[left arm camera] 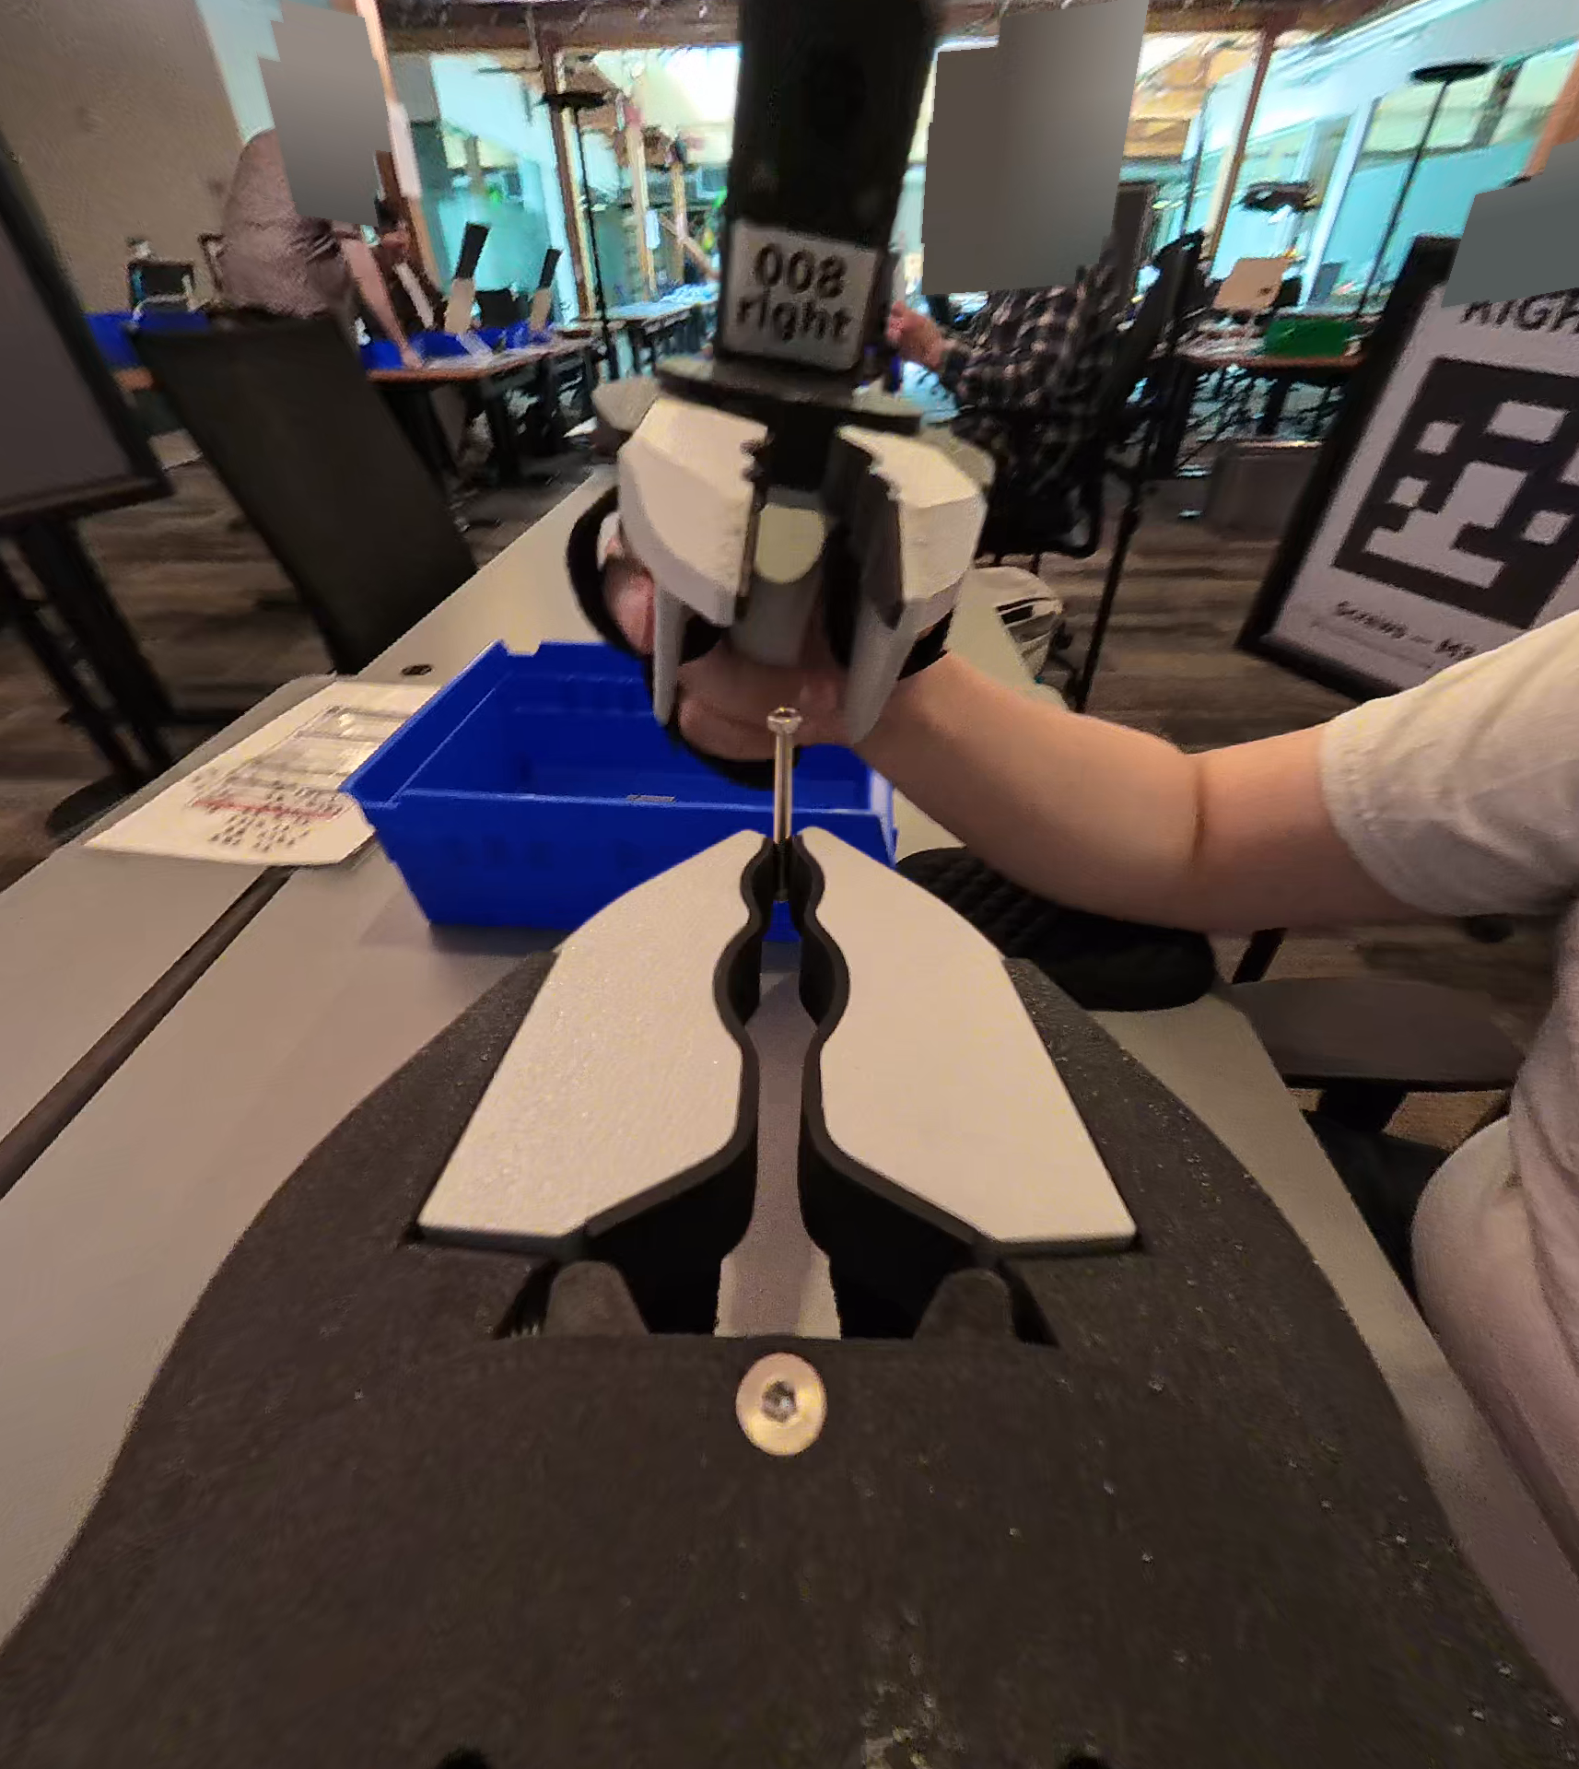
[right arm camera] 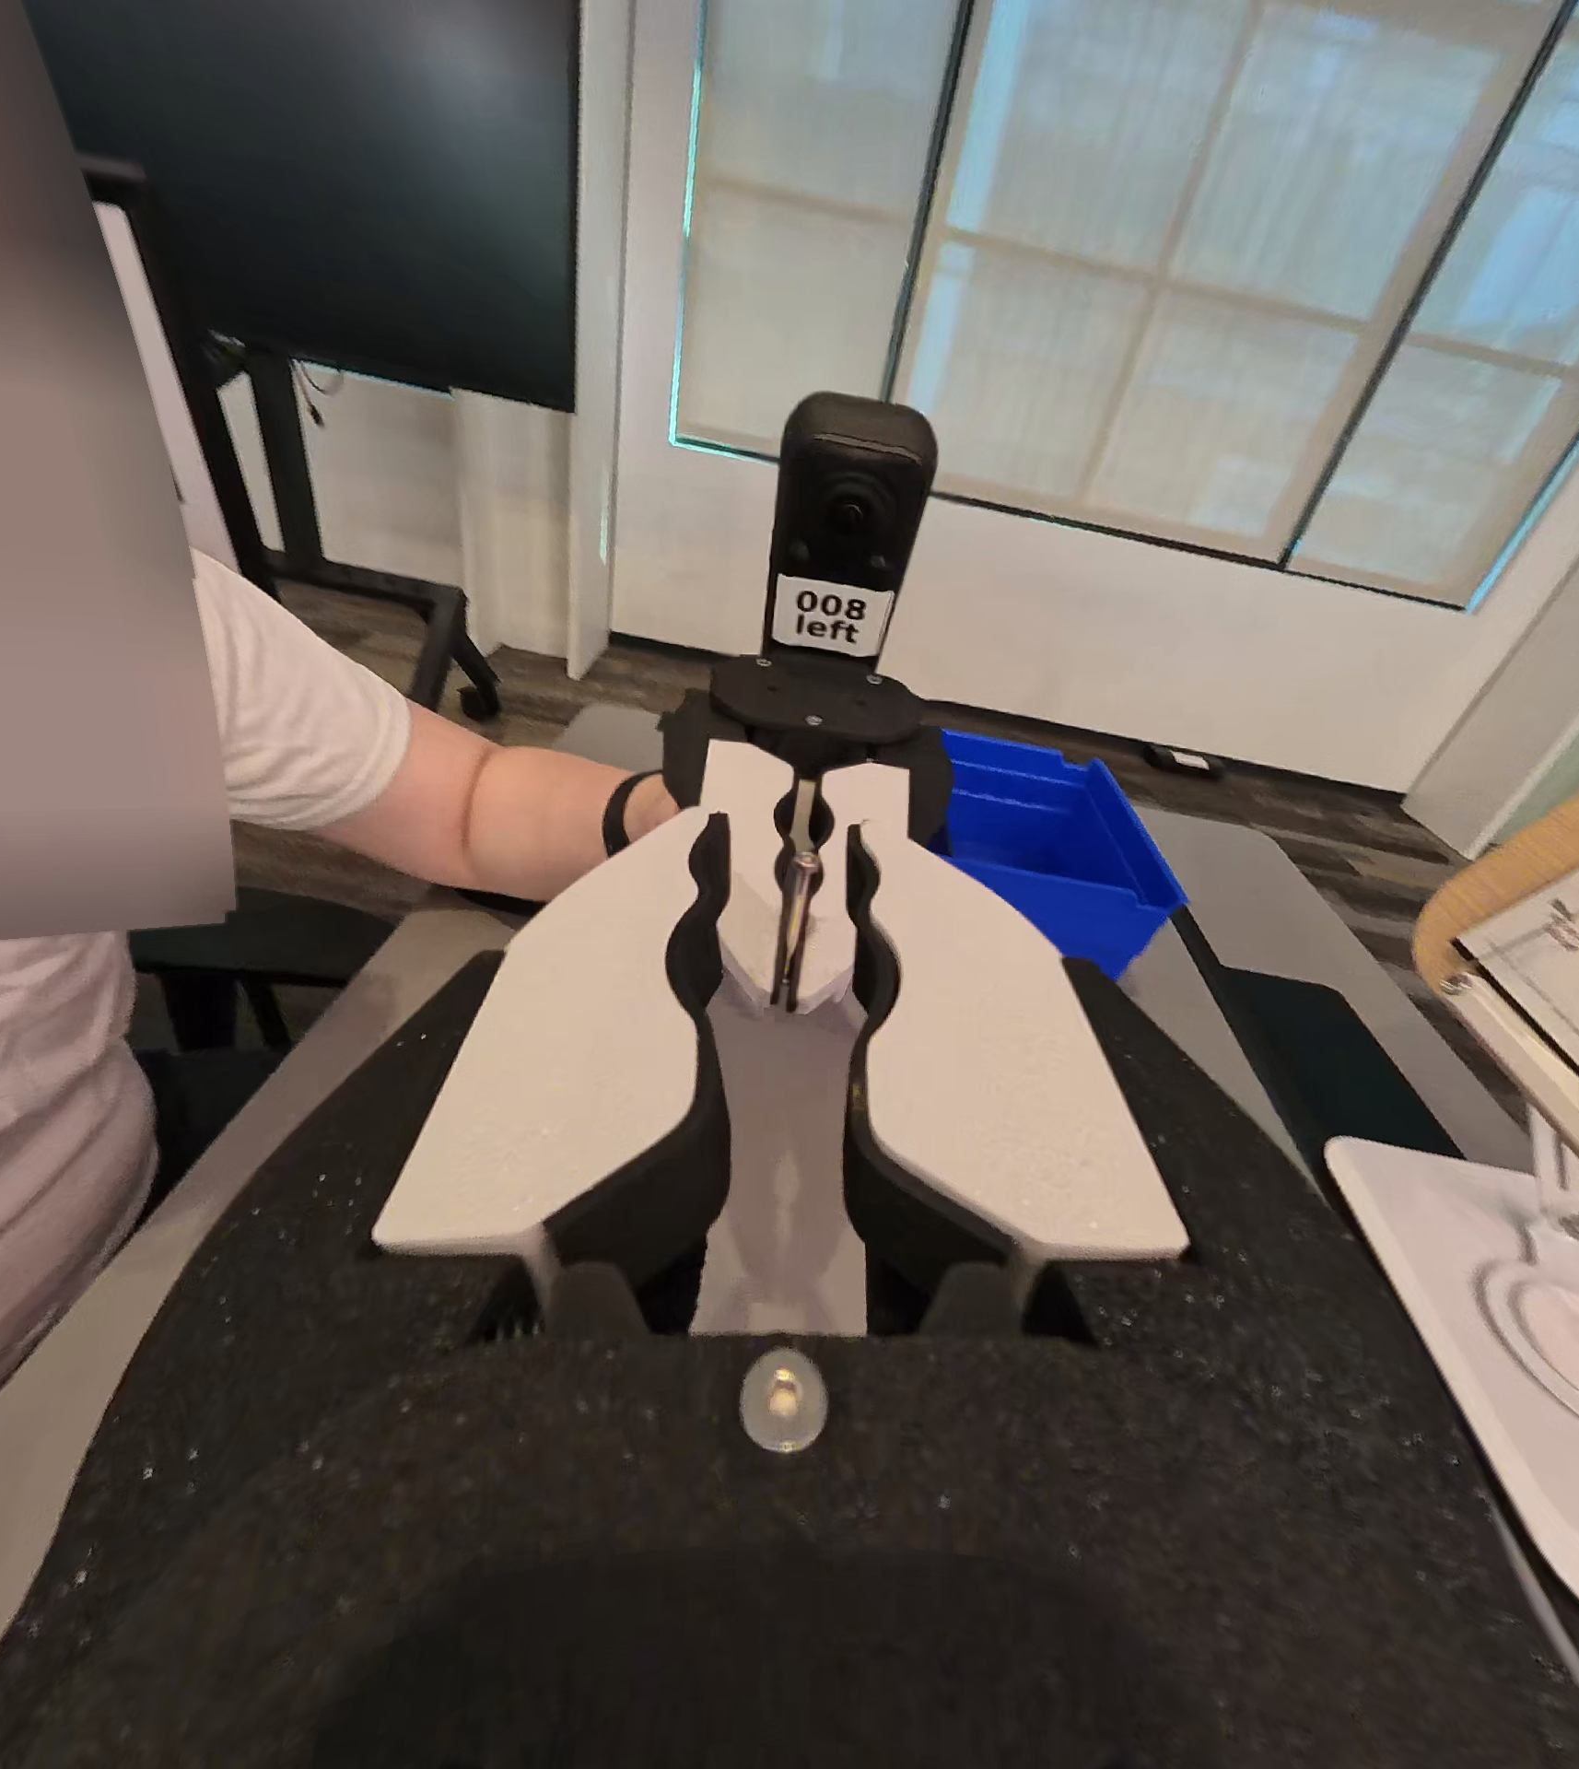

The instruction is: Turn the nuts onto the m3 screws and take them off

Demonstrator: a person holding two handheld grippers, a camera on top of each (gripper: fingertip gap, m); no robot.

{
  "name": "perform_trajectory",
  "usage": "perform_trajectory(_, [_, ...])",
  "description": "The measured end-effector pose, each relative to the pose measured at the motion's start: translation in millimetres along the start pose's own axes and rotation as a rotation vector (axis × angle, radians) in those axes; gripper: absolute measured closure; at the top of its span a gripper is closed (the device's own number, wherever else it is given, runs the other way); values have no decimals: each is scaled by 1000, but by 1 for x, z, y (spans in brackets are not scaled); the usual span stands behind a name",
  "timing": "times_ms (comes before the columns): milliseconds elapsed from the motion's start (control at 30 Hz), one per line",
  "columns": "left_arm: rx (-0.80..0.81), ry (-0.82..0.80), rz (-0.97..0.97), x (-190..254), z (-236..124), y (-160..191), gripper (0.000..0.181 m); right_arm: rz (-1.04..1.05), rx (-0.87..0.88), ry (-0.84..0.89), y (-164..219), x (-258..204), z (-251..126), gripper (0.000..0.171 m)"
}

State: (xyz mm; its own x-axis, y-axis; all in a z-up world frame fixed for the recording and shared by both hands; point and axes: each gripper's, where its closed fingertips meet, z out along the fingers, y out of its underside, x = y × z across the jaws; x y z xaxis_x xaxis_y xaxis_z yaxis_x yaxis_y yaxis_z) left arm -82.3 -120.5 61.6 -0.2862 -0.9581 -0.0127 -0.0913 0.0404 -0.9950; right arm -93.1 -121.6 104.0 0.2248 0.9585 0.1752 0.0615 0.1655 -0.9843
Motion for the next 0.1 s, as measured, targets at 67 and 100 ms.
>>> perform_trajectory(67, [26, 21, 7, 5, 0, -5, 180, 17, 27, -34, -1, -3, 2, 150])
perform_trajectory(100, [29, 25, 9, 7, 0, -6, 180, 31, 39, -56, -2, -6, 4, 151])
